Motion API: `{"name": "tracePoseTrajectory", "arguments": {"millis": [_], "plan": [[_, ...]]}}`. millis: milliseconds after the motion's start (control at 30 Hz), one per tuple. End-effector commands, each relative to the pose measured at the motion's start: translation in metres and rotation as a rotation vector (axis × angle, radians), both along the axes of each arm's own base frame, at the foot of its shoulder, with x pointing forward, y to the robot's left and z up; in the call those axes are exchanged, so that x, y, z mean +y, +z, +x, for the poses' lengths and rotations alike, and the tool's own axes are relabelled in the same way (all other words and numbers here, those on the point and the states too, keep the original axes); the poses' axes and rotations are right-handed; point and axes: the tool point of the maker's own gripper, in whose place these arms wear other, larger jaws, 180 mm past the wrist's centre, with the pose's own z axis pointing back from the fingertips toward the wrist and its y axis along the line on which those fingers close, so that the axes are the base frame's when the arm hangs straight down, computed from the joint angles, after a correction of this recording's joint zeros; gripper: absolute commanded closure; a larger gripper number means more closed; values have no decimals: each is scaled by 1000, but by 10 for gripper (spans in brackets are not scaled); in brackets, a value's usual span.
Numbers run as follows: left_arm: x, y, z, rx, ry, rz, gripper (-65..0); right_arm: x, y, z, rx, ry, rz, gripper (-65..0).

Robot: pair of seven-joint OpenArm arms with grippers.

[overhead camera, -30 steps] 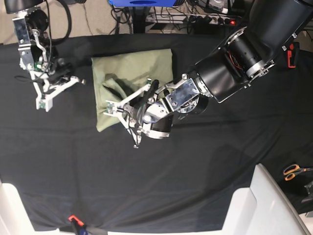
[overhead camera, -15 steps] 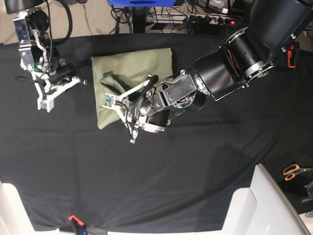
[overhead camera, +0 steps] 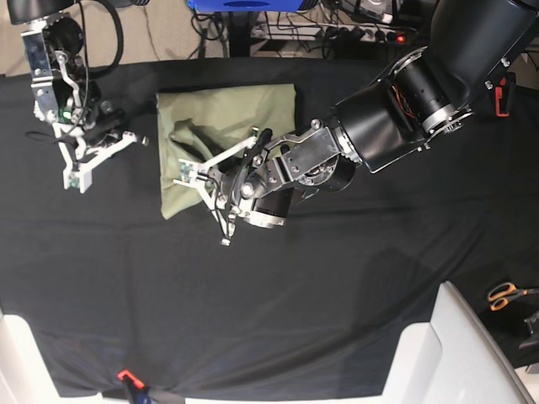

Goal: Fold the T-shirt properly
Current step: 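Hold the bundle with the left gripper and tuck its folded edge under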

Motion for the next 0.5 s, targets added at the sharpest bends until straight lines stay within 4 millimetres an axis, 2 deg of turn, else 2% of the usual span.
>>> {"name": "tracePoseTrajectory", "arguments": {"millis": [0, 467], "plan": [[-13, 13, 8, -16, -9, -46, 0, -5, 7, 8, -32, 2, -10, -9], [-13, 15, 12, -21, -3, -50, 0, -5, 8, 9, -35, 2, -10, -9]]}}
